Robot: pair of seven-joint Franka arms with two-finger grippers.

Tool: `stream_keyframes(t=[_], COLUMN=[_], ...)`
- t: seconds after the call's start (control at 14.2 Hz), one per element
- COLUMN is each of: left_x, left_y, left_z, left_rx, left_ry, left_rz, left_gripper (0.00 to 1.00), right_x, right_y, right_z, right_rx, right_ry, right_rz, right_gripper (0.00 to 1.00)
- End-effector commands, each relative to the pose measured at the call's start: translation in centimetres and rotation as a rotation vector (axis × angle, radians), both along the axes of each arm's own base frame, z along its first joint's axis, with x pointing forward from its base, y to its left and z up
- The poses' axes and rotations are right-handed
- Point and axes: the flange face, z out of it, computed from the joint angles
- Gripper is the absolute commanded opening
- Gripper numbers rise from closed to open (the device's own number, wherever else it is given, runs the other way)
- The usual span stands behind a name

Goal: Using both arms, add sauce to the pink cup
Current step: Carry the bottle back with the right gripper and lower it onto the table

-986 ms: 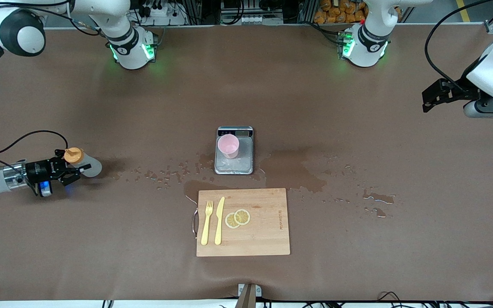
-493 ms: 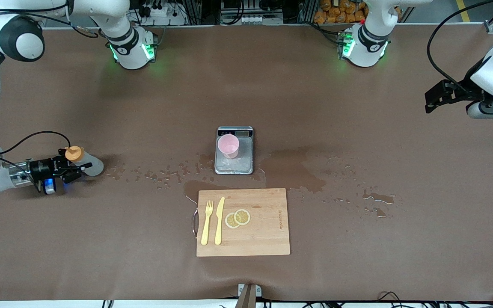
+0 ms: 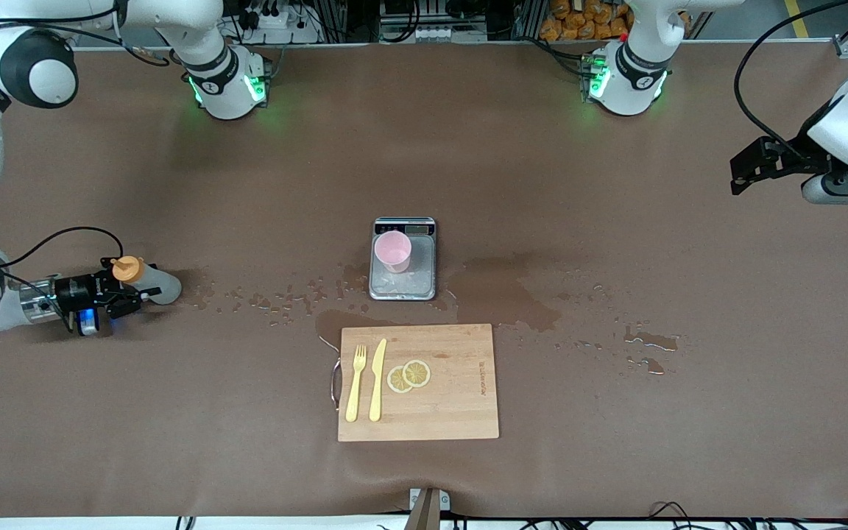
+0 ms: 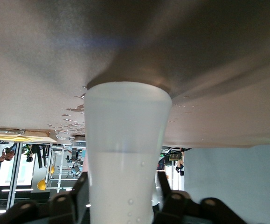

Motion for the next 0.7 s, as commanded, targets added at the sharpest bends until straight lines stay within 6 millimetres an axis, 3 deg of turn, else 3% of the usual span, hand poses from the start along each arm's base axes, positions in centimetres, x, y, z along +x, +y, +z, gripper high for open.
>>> stream_keyframes(t=[0.0, 0.42, 0.63], left_x=[0.0, 0.2, 0.1], left_y=[0.2, 0.5, 0.6], left_z=[0.3, 0.3, 0.3], left_rx=[0.012, 0.011, 0.011], left_ry=[-0.015, -0.022, -0.022], left_rz=[-0.019, -0.014, -0.013], left_gripper=[1.0, 1.0, 1.0], right_x=[0.7, 3.3, 4.2], right_y=[-0.7, -2.6, -3.0], right_z=[1.1, 7.8, 12.5], right_rx=[0.003, -0.104, -0.151], right_ry=[-0.028, -0.141, -0.202], right_rz=[-0.011, 0.027, 0.054], right_gripper=[1.0, 1.0, 1.0])
